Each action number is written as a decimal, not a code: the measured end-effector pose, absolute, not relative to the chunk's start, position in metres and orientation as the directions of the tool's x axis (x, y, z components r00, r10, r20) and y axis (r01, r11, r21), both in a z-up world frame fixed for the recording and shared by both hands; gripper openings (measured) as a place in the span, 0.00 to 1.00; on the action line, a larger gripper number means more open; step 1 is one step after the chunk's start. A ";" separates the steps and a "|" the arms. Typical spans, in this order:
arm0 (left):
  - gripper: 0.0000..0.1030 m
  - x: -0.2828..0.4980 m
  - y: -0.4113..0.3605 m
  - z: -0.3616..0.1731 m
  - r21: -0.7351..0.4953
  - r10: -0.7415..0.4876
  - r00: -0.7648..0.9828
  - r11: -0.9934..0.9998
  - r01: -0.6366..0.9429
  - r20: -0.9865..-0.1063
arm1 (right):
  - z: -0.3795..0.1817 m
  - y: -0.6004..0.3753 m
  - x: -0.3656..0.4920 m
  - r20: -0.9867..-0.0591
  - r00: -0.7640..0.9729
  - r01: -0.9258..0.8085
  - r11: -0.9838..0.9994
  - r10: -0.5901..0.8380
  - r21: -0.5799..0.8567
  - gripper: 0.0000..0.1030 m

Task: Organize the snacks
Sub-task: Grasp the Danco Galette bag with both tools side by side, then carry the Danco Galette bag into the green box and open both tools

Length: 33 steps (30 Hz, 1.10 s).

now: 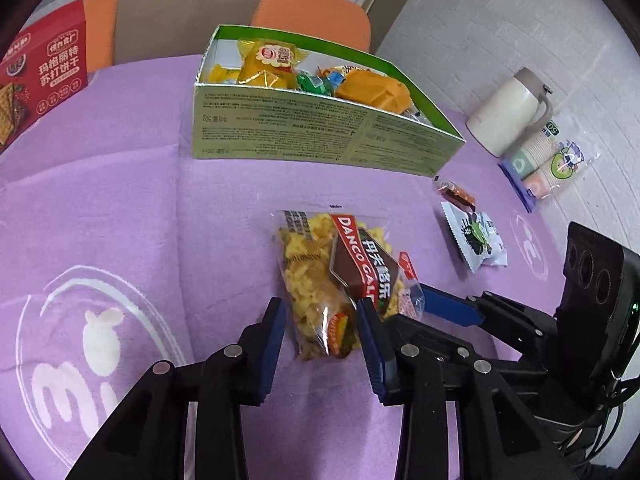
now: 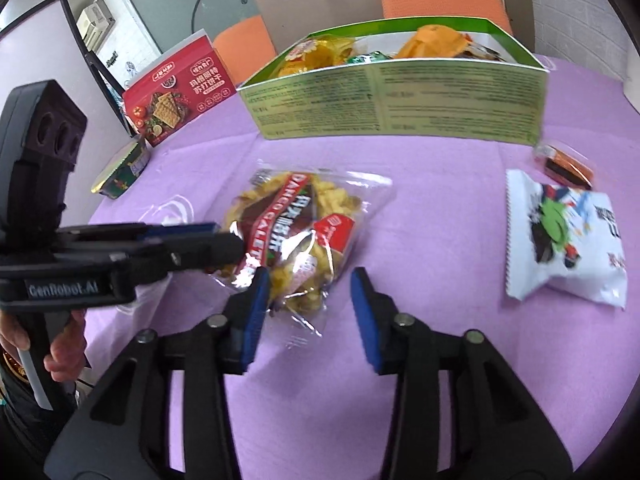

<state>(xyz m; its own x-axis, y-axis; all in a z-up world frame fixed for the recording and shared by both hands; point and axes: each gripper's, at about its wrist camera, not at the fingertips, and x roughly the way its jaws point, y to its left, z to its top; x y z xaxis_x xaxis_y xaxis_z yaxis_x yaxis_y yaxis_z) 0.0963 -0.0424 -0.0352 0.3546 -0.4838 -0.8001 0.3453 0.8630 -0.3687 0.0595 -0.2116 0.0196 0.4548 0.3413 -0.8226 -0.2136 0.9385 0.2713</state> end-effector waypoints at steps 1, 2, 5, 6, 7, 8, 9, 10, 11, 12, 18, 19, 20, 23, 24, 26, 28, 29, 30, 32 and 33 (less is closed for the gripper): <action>0.46 0.098 -0.042 -0.034 -0.364 -0.477 0.366 0.869 0.336 -0.799 | 0.020 -0.213 0.060 -0.819 0.457 -0.211 0.937 0.346 0.278 0.50; 0.51 0.099 -0.041 -0.034 -0.368 -0.474 0.372 0.872 0.322 -0.798 | 0.019 -0.214 0.061 -0.817 0.457 -0.206 0.935 0.352 0.288 0.50; 0.52 0.107 -0.042 -0.037 -0.387 -0.482 0.357 0.870 0.307 -0.800 | 0.016 -0.213 0.066 -0.812 0.449 -0.202 0.928 0.373 0.314 0.51; 0.52 0.109 -0.044 -0.040 -0.384 -0.477 0.354 0.872 0.303 -0.805 | 0.015 -0.212 0.066 -0.810 0.449 -0.203 0.925 0.378 0.320 0.51; 0.52 0.111 -0.044 -0.042 -0.388 -0.479 0.345 0.871 0.302 -0.807 | 0.015 -0.212 0.065 -0.805 0.453 -0.207 0.924 0.383 0.322 0.51; 0.52 0.112 -0.044 -0.045 -0.404 -0.493 0.333 0.863 0.304 -0.804 | 0.015 -0.211 0.065 -0.802 0.453 -0.213 0.921 0.390 0.327 0.51; 0.52 0.112 -0.045 -0.047 -0.417 -0.505 0.324 0.856 0.306 -0.800 | 0.014 -0.208 0.065 -0.800 0.451 -0.219 0.918 0.396 0.331 0.51; 0.51 0.112 -0.049 -0.049 -0.420 -0.508 0.316 0.853 0.308 -0.801 | 0.014 -0.206 0.065 -0.800 0.452 -0.221 0.919 0.394 0.328 0.51; 0.49 0.110 -0.051 -0.049 -0.416 -0.507 0.321 0.854 0.313 -0.800 | 0.014 -0.204 0.064 -0.799 0.454 -0.227 0.918 0.394 0.324 0.46; 0.45 0.109 -0.053 -0.048 -0.410 -0.506 0.329 0.854 0.320 -0.797 | 0.014 -0.203 0.064 -0.796 0.446 -0.232 0.912 0.409 0.338 0.42; 0.38 0.098 -0.058 -0.031 -0.351 -0.464 0.380 0.876 0.330 -0.800 | 0.032 -0.202 0.057 -0.786 0.487 -0.229 0.924 0.381 0.306 0.34; 0.38 0.096 -0.059 -0.024 -0.352 -0.470 0.391 0.873 0.339 -0.791 | 0.039 -0.203 0.056 -0.778 0.501 -0.234 0.925 0.379 0.300 0.34; 0.38 0.095 -0.061 -0.018 -0.349 -0.474 0.403 0.871 0.347 -0.783 | 0.046 -0.205 0.056 -0.768 0.517 -0.238 0.925 0.378 0.295 0.34; 0.38 0.098 -0.068 0.010 -0.320 -0.478 0.453 0.867 0.382 -0.753 | 0.071 -0.209 0.066 -0.731 0.570 -0.246 0.927 0.375 0.284 0.33; 0.38 0.102 -0.070 0.018 -0.315 -0.480 0.469 0.865 0.390 -0.741 | 0.079 -0.211 0.071 -0.718 0.588 -0.245 0.928 0.373 0.282 0.33; 0.38 0.112 -0.073 0.037 -0.313 -0.491 0.496 0.861 0.401 -0.716 | 0.094 -0.214 0.082 -0.693 0.624 -0.242 0.932 0.361 0.268 0.33; 0.38 0.125 -0.079 0.053 -0.302 -0.495 0.517 0.858 0.415 -0.698 | 0.105 -0.215 0.095 -0.668 0.658 -0.240 0.938 0.346 0.250 0.33; 0.38 0.135 -0.083 0.061 -0.296 -0.497 0.528 0.857 0.422 -0.688 | 0.109 -0.217 0.103 -0.655 0.674 -0.235 0.940 0.341 0.248 0.33; 0.38 0.143 -0.086 0.067 -0.294 -0.499 0.534 0.856 0.425 -0.682 | 0.112 -0.218 0.113 -0.645 0.685 -0.230 0.941 0.338 0.249 0.33; 0.38 0.165 -0.091 0.075 -0.301 -0.504 0.537 0.854 0.424 -0.676 | 0.112 -0.223 0.131 -0.631 0.697 -0.221 0.939 0.341 0.263 0.33; 0.38 0.175 -0.092 0.077 -0.310 -0.508 0.534 0.854 0.419 -0.676 | 0.110 -0.226 0.141 -0.628 0.699 -0.216 0.938 0.342 0.271 0.33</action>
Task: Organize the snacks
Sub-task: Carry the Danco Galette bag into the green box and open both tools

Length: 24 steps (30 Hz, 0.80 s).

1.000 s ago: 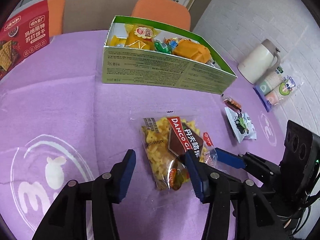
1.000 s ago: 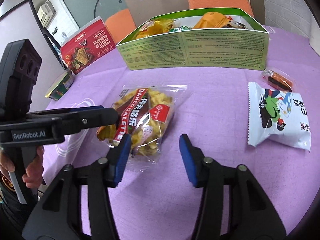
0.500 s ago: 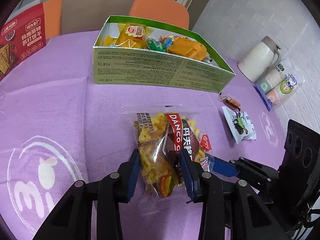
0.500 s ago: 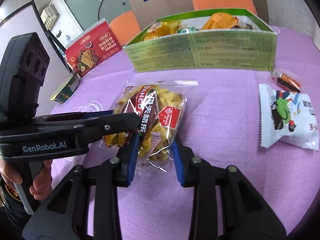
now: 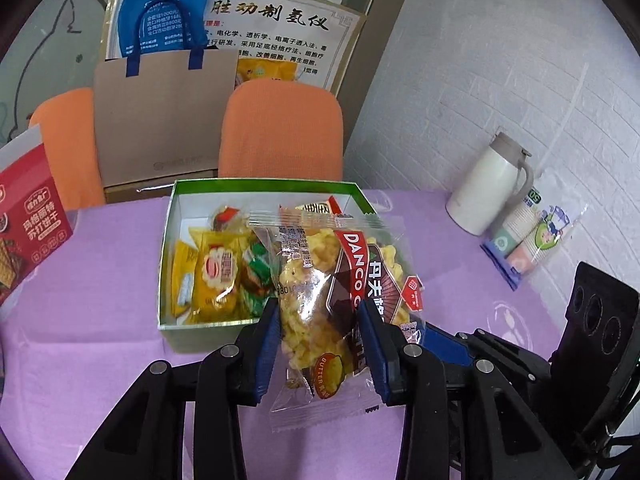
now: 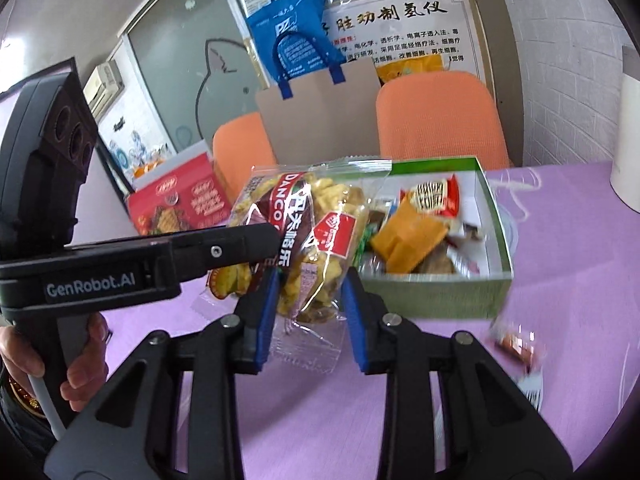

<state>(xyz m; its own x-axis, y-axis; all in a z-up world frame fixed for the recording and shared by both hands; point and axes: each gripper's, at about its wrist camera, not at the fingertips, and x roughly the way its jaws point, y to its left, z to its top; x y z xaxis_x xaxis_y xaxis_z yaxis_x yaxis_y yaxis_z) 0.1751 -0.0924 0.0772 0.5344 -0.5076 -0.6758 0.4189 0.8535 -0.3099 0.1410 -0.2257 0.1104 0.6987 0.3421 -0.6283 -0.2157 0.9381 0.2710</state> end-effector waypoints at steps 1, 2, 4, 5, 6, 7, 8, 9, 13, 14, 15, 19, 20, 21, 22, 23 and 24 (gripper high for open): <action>0.38 0.187 -0.093 0.077 -0.321 -0.512 0.529 0.852 0.415 -0.676 | 0.108 -0.228 0.149 -0.629 0.699 -0.209 0.939 0.340 0.275 0.33; 0.38 0.197 -0.096 0.076 -0.328 -0.515 0.521 0.850 0.412 -0.681 | 0.104 -0.230 0.159 -0.632 0.700 -0.202 0.941 0.333 0.273 0.33; 0.37 0.216 -0.100 0.070 -0.340 -0.518 0.505 0.848 0.406 -0.690 | 0.101 -0.232 0.171 -0.641 0.699 -0.194 0.946 0.318 0.258 0.33; 0.37 0.226 -0.102 0.067 -0.343 -0.517 0.498 0.849 0.402 -0.696 | 0.098 -0.233 0.178 -0.646 0.697 -0.190 0.948 0.312 0.254 0.33; 0.37 0.232 -0.101 0.063 -0.344 -0.516 0.494 0.850 0.400 -0.700 | 0.095 -0.234 0.183 -0.650 0.694 -0.186 0.949 0.310 0.254 0.33; 0.37 0.237 -0.104 0.060 -0.341 -0.510 0.493 0.853 0.395 -0.705 | 0.091 -0.235 0.189 -0.654 0.689 -0.182 0.948 0.312 0.260 0.33; 0.37 0.244 -0.106 0.056 -0.332 -0.502 0.493 0.857 0.394 -0.711 | 0.087 -0.236 0.196 -0.660 0.681 -0.178 0.947 0.316 0.269 0.33; 0.37 0.249 -0.108 0.053 -0.323 -0.492 0.494 0.862 0.391 -0.717 | 0.082 -0.238 0.199 -0.664 0.676 -0.175 0.945 0.319 0.276 0.33; 0.37 0.266 -0.108 0.036 -0.294 -0.454 0.496 0.882 0.368 -0.741 | 0.061 -0.234 0.218 -0.699 0.651 -0.164 0.954 0.296 0.252 0.33; 0.37 0.270 -0.108 0.030 -0.278 -0.436 0.497 0.890 0.360 -0.750 | 0.056 -0.231 0.222 -0.708 0.641 -0.167 0.954 0.297 0.250 0.33; 0.37 0.273 -0.108 0.024 -0.259 -0.414 0.499 0.899 0.352 -0.761 | 0.051 -0.230 0.226 -0.712 0.631 -0.169 0.950 0.308 0.261 0.33; 0.38 0.279 -0.101 0.013 -0.216 -0.359 0.526 0.924 0.315 -0.771 | 0.041 -0.222 0.237 -0.715 0.614 -0.173 0.941 0.333 0.290 0.34; 0.38 0.280 -0.098 0.012 -0.223 -0.358 0.528 0.926 0.303 -0.770 | 0.041 -0.221 0.237 -0.715 0.619 -0.172 0.945 0.324 0.280 0.35; 0.38 0.281 -0.095 0.012 -0.240 -0.368 0.525 0.924 0.297 -0.767 | 0.042 -0.220 0.236 -0.718 0.625 -0.171 0.951 0.307 0.258 0.35; 0.40 0.280 -0.092 0.013 -0.259 -0.381 0.522 0.920 0.293 -0.763 | 0.044 -0.219 0.233 -0.717 0.633 -0.177 0.956 0.292 0.233 0.36; 0.48 0.277 -0.089 0.015 -0.276 -0.396 0.524 0.915 0.294 -0.754 | 0.047 -0.218 0.228 -0.715 0.642 -0.191 0.961 0.277 0.200 0.37; 0.63 0.275 -0.087 0.017 -0.286 -0.407 0.532 0.911 0.298 -0.743 | 0.049 -0.217 0.225 -0.710 0.652 -0.203 0.964 0.265 0.173 0.43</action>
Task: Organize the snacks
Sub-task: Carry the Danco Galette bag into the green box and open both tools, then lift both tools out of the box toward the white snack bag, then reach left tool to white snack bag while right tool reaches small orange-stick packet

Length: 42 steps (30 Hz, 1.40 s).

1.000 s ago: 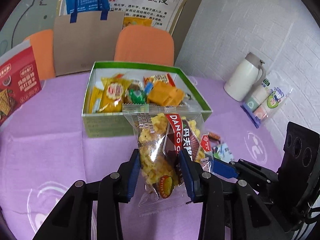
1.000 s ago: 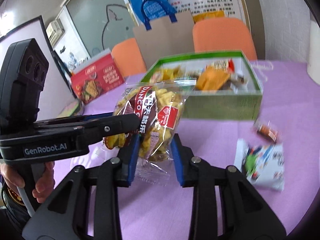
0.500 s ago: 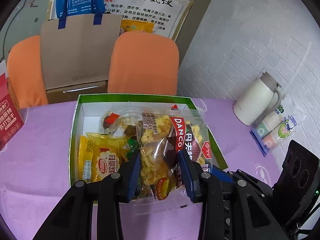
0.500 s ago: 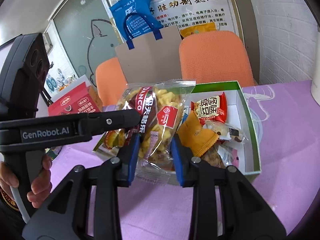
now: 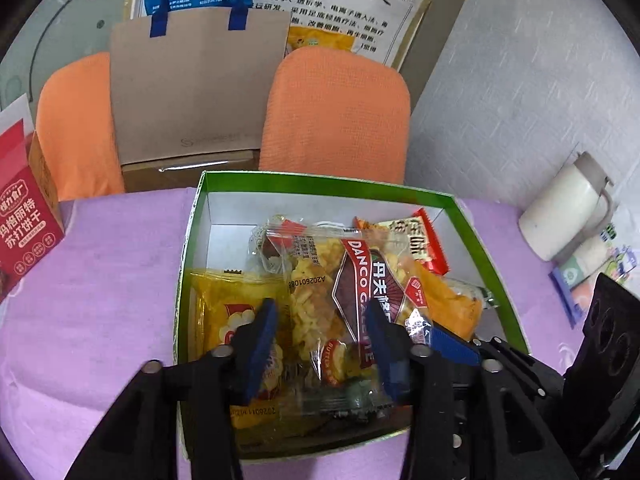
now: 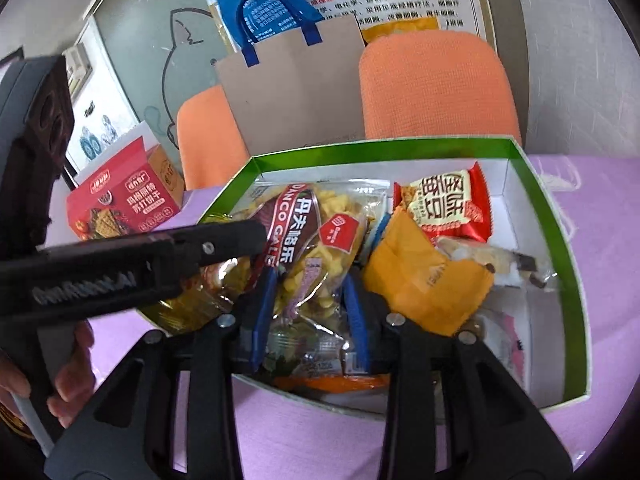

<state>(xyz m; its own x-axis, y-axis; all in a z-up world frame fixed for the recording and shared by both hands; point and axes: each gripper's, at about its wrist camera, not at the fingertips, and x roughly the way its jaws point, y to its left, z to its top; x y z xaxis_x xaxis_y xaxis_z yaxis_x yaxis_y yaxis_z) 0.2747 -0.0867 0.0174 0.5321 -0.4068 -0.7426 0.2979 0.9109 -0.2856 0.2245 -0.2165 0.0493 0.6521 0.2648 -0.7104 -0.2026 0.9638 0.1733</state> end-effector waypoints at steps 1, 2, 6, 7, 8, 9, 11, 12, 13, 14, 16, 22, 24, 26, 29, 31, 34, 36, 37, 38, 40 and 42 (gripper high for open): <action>0.72 0.270 -0.085 0.022 -0.283 -0.405 0.554 0.912 0.296 -0.727 | 0.052 -0.215 0.220 -0.700 0.667 -0.218 0.965 0.254 0.144 0.58; 0.86 0.264 -0.083 0.026 -0.269 -0.383 0.582 0.923 0.277 -0.717 | 0.057 -0.214 0.212 -0.685 0.680 -0.246 0.962 0.261 0.122 0.69; 1.00 0.243 -0.079 0.044 -0.231 -0.341 0.659 0.940 0.251 -0.671 | 0.071 -0.217 0.184 -0.633 0.733 -0.280 0.958 0.250 0.055 0.86; 1.00 0.237 -0.078 0.048 -0.222 -0.333 0.664 0.943 0.250 -0.669 | 0.074 -0.219 0.177 -0.628 0.740 -0.273 0.961 0.243 0.050 0.86; 1.00 0.233 -0.078 0.051 -0.216 -0.330 0.667 0.944 0.251 -0.668 | 0.077 -0.222 0.170 -0.623 0.744 -0.263 0.963 0.241 0.058 0.87; 1.00 0.227 -0.077 0.053 -0.211 -0.328 0.672 0.944 0.253 -0.664 | 0.079 -0.226 0.162 -0.618 0.747 -0.256 0.964 0.245 0.073 0.87; 1.00 0.216 -0.078 0.057 -0.199 -0.323 0.678 0.946 0.257 -0.661 | 0.086 -0.233 0.148 -0.610 0.749 -0.248 0.963 0.259 0.105 0.87; 1.00 0.208 -0.078 0.059 -0.190 -0.319 0.681 0.947 0.260 -0.660 | 0.090 -0.237 0.139 -0.607 0.751 -0.244 0.963 0.260 0.110 0.87; 1.00 0.201 -0.077 0.060 -0.186 -0.320 0.683 0.946 0.264 -0.656 | 0.094 -0.241 0.130 -0.601 0.757 -0.239 0.965 0.257 0.112 0.87; 1.00 0.193 -0.076 0.061 -0.182 -0.319 0.684 0.946 0.266 -0.656 | 0.098 -0.244 0.120 -0.589 0.764 -0.241 0.964 0.262 0.117 0.87; 1.00 0.178 -0.079 0.063 -0.169 -0.303 0.680 0.951 0.258 -0.668 | 0.106 -0.253 0.099 -0.575 0.778 -0.232 0.966 0.255 0.114 0.87; 1.00 0.124 -0.090 0.049 -0.168 -0.310 0.628 0.947 0.275 -0.714 | 0.099 -0.302 0.048 -0.597 0.784 -0.114 0.985 0.172 0.133 0.87; 1.00 0.110 -0.095 0.037 -0.188 -0.332 0.606 0.938 0.290 -0.723 | 0.086 -0.320 0.038 -0.630 0.764 -0.053 0.988 0.136 0.148 0.87; 1.00 0.100 -0.100 0.025 -0.209 -0.355 0.577 0.929 0.305 -0.736 | 0.073 -0.333 0.035 -0.670 0.733 -0.012 0.987 0.118 0.161 0.87; 1.00 0.090 -0.108 0.008 -0.239 -0.386 0.518 0.914 0.328 -0.764 | 0.055 -0.344 0.035 -0.709 0.693 0.012 0.982 0.128 0.188 0.86; 1.00 0.087 -0.112 0.001 -0.233 -0.381 0.495 0.913 0.335 -0.781 | 0.046 -0.346 0.040 -0.725 0.676 0.019 0.980 0.134 0.200 0.86; 1.00 0.082 -0.115 0.001 -0.210 -0.366 0.495 0.916 0.342 -0.788 | 0.035 -0.343 0.048 -0.754 0.625 0.010 0.965 0.199 0.263 0.86; 1.00 0.083 -0.112 0.003 -0.213 -0.368 0.502 0.916 0.339 -0.783 | 0.032 -0.333 0.049 -0.746 0.612 -0.035 0.951 0.262 0.306 0.86; 1.00 0.083 -0.111 0.005 -0.219 -0.370 0.505 0.917 0.334 -0.779 | 0.031 -0.326 0.047 -0.738 0.602 -0.075 0.942 0.305 0.328 0.86; 1.00 0.084 -0.110 0.007 -0.225 -0.373 0.507 0.917 0.331 -0.777 | 0.031 -0.317 0.046 -0.725 0.584 -0.132 0.923 0.366 0.360 0.86; 1.00 0.086 -0.109 0.007 -0.232 -0.374 0.506 0.918 0.323 -0.777 | 0.037 -0.302 0.044 -0.711 0.576 -0.206 0.913 0.403 0.351 0.85; 1.00 0.086 -0.109 0.007 -0.234 -0.377 0.504 0.917 0.324 -0.777 | 0.050 -0.299 0.039 -0.715 0.615 -0.216 0.943 0.333 0.253 0.85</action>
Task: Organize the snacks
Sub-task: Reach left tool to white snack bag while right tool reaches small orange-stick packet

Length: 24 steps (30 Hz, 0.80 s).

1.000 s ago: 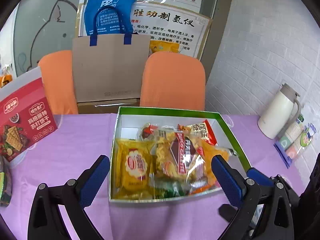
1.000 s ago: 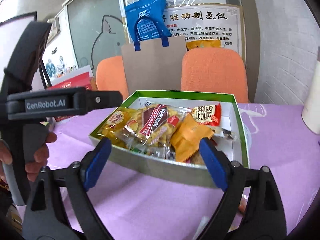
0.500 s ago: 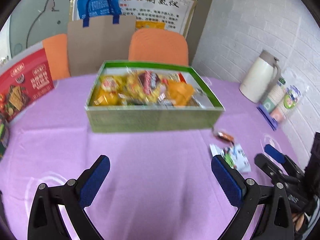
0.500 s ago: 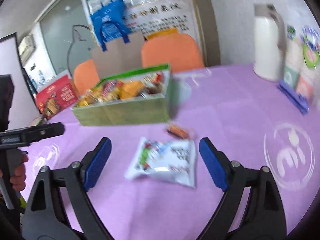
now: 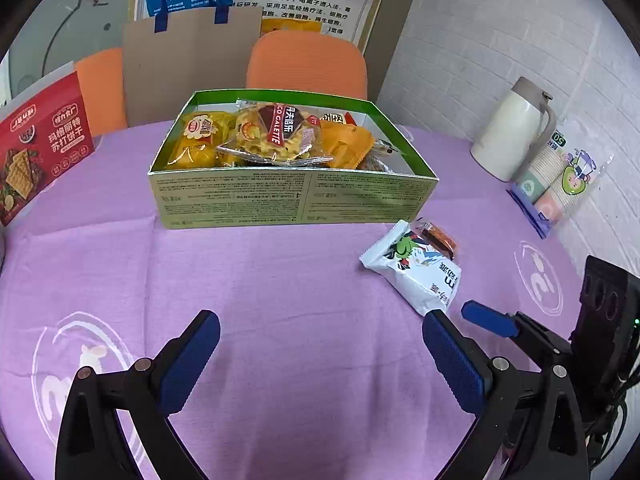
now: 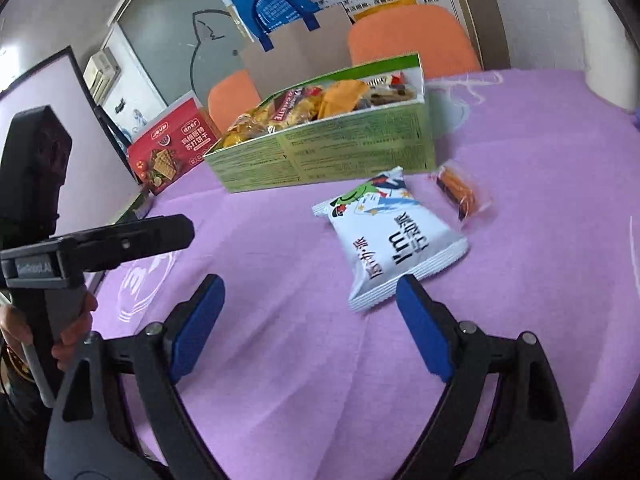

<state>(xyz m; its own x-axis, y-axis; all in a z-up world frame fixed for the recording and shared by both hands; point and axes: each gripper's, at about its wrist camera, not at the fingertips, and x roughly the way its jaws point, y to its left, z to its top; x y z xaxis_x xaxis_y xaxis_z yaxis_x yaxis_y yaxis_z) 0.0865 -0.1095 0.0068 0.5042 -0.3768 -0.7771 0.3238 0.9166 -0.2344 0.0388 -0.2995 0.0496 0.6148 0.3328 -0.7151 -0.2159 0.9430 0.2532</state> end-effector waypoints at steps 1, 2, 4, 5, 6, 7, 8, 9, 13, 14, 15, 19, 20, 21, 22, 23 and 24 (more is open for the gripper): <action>1.00 0.086 -0.110 0.006 -0.239 -0.383 0.501 0.914 0.328 -0.776 | 0.055 -0.303 0.038 -0.714 0.631 -0.205 0.953 0.302 0.222 0.85; 1.00 0.086 -0.112 0.005 -0.247 -0.392 0.496 0.910 0.334 -0.775 | 0.060 -0.308 0.039 -0.712 0.646 -0.190 0.961 0.277 0.202 0.85; 1.00 0.086 -0.120 0.003 -0.265 -0.416 0.476 0.897 0.353 -0.774 | 0.068 -0.324 0.041 -0.704 0.675 -0.141 0.976 0.219 0.169 0.85; 1.00 0.086 -0.124 0.003 -0.272 -0.425 0.470 0.892 0.360 -0.774 | 0.071 -0.334 0.044 -0.704 0.686 -0.107 0.982 0.185 0.153 0.85; 1.00 0.086 -0.129 0.001 -0.278 -0.433 0.463 0.888 0.367 -0.773 | 0.072 -0.344 0.047 -0.708 0.690 -0.068 0.988 0.148 0.140 0.85; 1.00 0.086 -0.135 0.000 -0.284 -0.440 0.455 0.884 0.371 -0.774 | 0.073 -0.351 0.050 -0.712 0.691 -0.040 0.990 0.123 0.132 0.84; 0.99 0.087 -0.142 -0.002 -0.293 -0.448 0.448 0.880 0.373 -0.774 | 0.073 -0.361 0.052 -0.713 0.693 -0.012 0.991 0.102 0.130 0.81; 0.99 0.088 -0.148 -0.003 -0.304 -0.456 0.442 0.877 0.373 -0.772 | 0.074 -0.367 0.053 -0.715 0.693 0.008 0.991 0.090 0.133 0.80; 0.99 0.103 -0.180 -0.012 -0.351 -0.460 0.435 0.883 0.311 -0.774 | 0.073 -0.386 0.051 -0.715 0.696 0.051 0.988 0.069 0.145 0.78; 0.99 0.108 -0.189 -0.016 -0.349 -0.445 0.438 0.893 0.285 -0.781 | 0.072 -0.388 0.052 -0.719 0.692 0.054 0.989 0.062 0.136 0.77; 0.99 0.113 -0.198 -0.019 -0.344 -0.430 0.438 0.901 0.265 -0.789 | 0.071 -0.388 0.053 -0.723 0.688 0.053 0.990 0.058 0.129 0.76; 0.94 0.127 -0.228 -0.038 -0.306 -0.394 0.408 0.914 0.266 -0.824 | 0.065 -0.392 0.059 -0.740 0.669 0.043 0.991 0.066 0.128 0.72; 0.80 0.128 -0.232 -0.042 -0.283 -0.379 0.404 0.918 0.278 -0.833 | 0.064 -0.392 0.061 -0.744 0.665 0.037 0.991 0.070 0.127 0.71; 0.70 0.129 -0.235 -0.047 -0.277 -0.384 0.391 0.912 0.303 -0.837 | 0.062 -0.391 0.063 -0.747 0.660 0.029 0.992 0.076 0.126 0.70; 0.66 0.128 -0.235 -0.045 -0.268 -0.388 0.411 0.909 0.319 -0.825 | 0.059 -0.390 0.066 -0.751 0.655 0.019 0.992 0.084 0.127 0.68; 0.65 0.128 -0.233 -0.044 -0.261 -0.384 0.410 0.909 0.325 -0.827 | 0.057 -0.388 0.069 -0.756 0.648 0.011 0.992 0.089 0.127 0.66; 0.62 0.128 -0.230 -0.043 -0.272 -0.395 0.397 0.903 0.332 -0.828 | 0.055 -0.385 0.073 -0.762 0.641 0.005 0.992 0.094 0.126 0.65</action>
<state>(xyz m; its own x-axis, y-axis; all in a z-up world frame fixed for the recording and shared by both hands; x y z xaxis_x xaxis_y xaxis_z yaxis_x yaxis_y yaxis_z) 0.1285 -0.2304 -0.0426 0.3974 -0.3953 -0.8281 0.3319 0.9033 -0.2718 0.0734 -0.3854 0.0547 0.6411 0.0937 -0.7617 0.0047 0.9920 0.1260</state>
